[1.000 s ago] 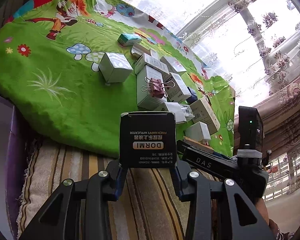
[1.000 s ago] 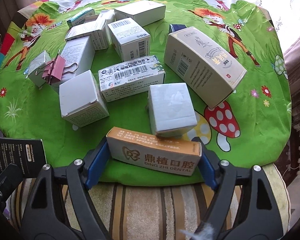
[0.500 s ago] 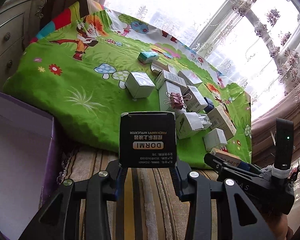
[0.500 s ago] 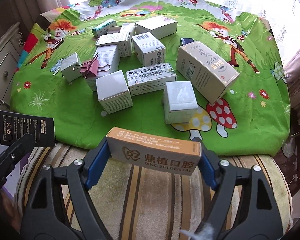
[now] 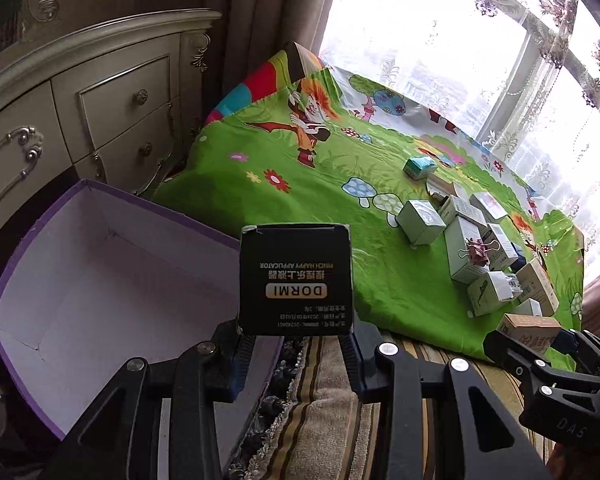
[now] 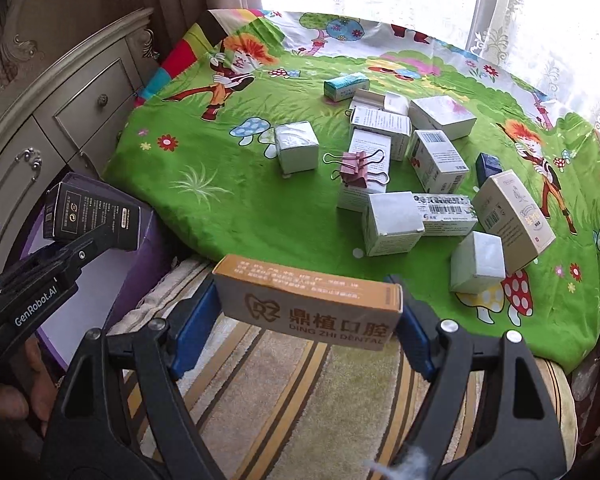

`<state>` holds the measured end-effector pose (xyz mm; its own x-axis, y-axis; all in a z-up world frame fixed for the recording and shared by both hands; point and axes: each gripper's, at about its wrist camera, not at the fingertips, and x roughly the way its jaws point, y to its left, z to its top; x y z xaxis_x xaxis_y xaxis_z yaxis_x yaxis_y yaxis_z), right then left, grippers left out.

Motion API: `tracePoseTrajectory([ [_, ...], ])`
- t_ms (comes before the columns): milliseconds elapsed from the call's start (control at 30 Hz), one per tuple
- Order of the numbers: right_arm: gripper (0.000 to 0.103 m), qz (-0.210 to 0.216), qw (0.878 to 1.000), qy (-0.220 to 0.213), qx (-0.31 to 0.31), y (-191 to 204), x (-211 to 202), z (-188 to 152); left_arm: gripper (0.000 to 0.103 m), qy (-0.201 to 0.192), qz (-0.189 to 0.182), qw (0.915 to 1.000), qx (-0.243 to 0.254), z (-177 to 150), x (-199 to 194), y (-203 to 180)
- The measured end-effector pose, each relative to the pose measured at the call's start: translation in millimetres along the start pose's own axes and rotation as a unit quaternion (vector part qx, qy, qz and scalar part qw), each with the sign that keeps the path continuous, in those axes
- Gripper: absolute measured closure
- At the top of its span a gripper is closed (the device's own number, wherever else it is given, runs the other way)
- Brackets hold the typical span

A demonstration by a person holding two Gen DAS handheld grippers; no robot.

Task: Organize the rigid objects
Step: 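Carry both boxes to the purple storage box and release them inside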

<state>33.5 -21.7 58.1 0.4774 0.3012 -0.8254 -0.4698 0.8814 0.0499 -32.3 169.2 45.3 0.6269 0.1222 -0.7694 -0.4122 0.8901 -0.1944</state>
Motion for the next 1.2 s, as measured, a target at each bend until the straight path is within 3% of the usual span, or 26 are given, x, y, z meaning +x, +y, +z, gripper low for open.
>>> tracePoseTrajectory([
  [300, 0.02, 0.065, 0.993, -0.005, -0.103, 85.0, 11.6, 16.8, 0.063, -0.012, 0.079, 0.9963, -0.033, 1.0, -7.1, 51.7],
  [567, 0.02, 0.104, 0.982, 0.006, -0.16, 135.6, 28.3, 15.4, 0.063, -0.028, 0.132, 0.9894, -0.054, 2.1, -15.0, 89.2],
  [1067, 0.02, 0.125, 0.971, 0.029, -0.204, 166.5, 49.4, 7.0, 0.062, -0.033, 0.168, 0.9822, -0.077, 3.2, -20.4, 116.3],
  [1200, 0.02, 0.125, 0.969, 0.039, -0.21, 169.0, 53.0, 4.3, 0.048, -0.032, 0.176, 0.9806, -0.079, 3.4, -20.0, 117.5],
])
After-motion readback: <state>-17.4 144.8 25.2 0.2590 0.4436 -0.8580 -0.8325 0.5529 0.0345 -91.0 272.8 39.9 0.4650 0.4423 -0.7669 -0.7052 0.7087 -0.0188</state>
